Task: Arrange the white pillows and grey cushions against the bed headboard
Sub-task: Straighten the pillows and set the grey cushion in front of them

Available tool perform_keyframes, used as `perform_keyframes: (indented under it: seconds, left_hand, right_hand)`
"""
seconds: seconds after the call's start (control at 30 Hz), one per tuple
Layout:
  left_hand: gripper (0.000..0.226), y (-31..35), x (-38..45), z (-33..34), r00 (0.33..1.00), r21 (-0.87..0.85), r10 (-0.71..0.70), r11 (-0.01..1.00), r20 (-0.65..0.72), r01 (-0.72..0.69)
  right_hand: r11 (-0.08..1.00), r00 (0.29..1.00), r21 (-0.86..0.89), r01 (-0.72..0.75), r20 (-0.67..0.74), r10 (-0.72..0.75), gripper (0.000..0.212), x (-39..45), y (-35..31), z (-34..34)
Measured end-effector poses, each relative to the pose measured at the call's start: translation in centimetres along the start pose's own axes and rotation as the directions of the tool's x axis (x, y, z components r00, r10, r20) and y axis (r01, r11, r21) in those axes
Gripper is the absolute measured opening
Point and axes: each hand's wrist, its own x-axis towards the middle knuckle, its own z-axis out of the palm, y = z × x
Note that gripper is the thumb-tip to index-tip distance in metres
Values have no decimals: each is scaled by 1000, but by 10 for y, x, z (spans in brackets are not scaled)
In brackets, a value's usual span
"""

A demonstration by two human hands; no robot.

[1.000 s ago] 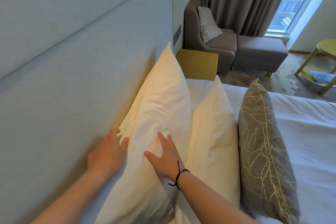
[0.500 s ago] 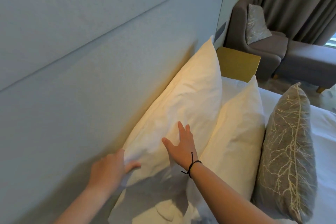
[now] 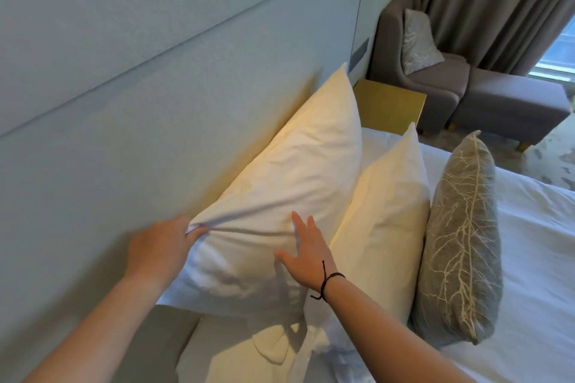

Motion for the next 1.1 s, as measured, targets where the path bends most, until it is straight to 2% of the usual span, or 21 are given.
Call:
perform_keyframes:
  seconds: [0.03,0.1,0.2,0.23,0.27,0.3,0.37,0.43,0.5,0.53,0.6,0.73,0.83,0.97,1.1]
  left_hand:
    - [38,2,-3,1,1000,7,11,1000,-21,-11]
    - [24,15,-11,4,985,33,123,992,-125,-120]
    - [34,57,-33,20,878,32,389,918,-280,-396]
    - [37,76,-41,29,846,-22,456,877,-276,-480]
    - [40,96,-49,41,840,-88,500,846,-208,-526]
    - [43,116,-55,57,854,-167,515,838,-72,-519]
    - [54,153,-59,91,861,-339,446,872,246,-354]
    - [69,182,-55,125,795,-465,339,882,503,-82]
    - [80,205,-43,149,733,-503,247,852,634,148]
    - [83,214,-36,158,727,-498,190,836,659,232]
    - [76,229,-19,168,759,-479,110,831,641,284]
    - [40,254,12,169,837,-499,130,847,532,185]
    - [44,267,21,162,879,-497,130,857,459,133]
    - [51,271,13,158,888,-379,224,923,402,-61]
    - [57,262,8,141,885,-418,349,886,310,-203]
  right_hand:
    - [999,1000,-25,-24,2,24,90,-4,8,0]
    - [994,997,-87,-69,-21,68,89,-13,26,-4]
    - [977,987,-149,-155,-77,145,85,-31,59,-12]
    - [970,979,-143,-195,-91,184,85,-38,70,-14]
    - [963,968,-117,-244,-97,233,84,-45,81,-16]
    - [953,953,-75,-294,-98,287,85,-52,90,-17]
    - [930,925,16,-367,-97,366,87,-66,106,-17]
    - [919,915,85,-385,-92,392,89,-78,119,-15]
    - [910,913,170,-378,-93,397,89,-88,131,-10]
    - [901,910,218,-375,-98,402,88,-93,136,-7]
    - [885,906,294,-361,-113,407,87,-99,144,-2]
    - [887,906,316,-337,-145,397,88,-104,150,6]
    - [888,909,328,-323,-154,388,90,-102,151,5]
    - [875,908,364,-320,-145,393,89,-99,156,1]
    - [792,883,519,-323,-136,449,89,-95,158,-4]
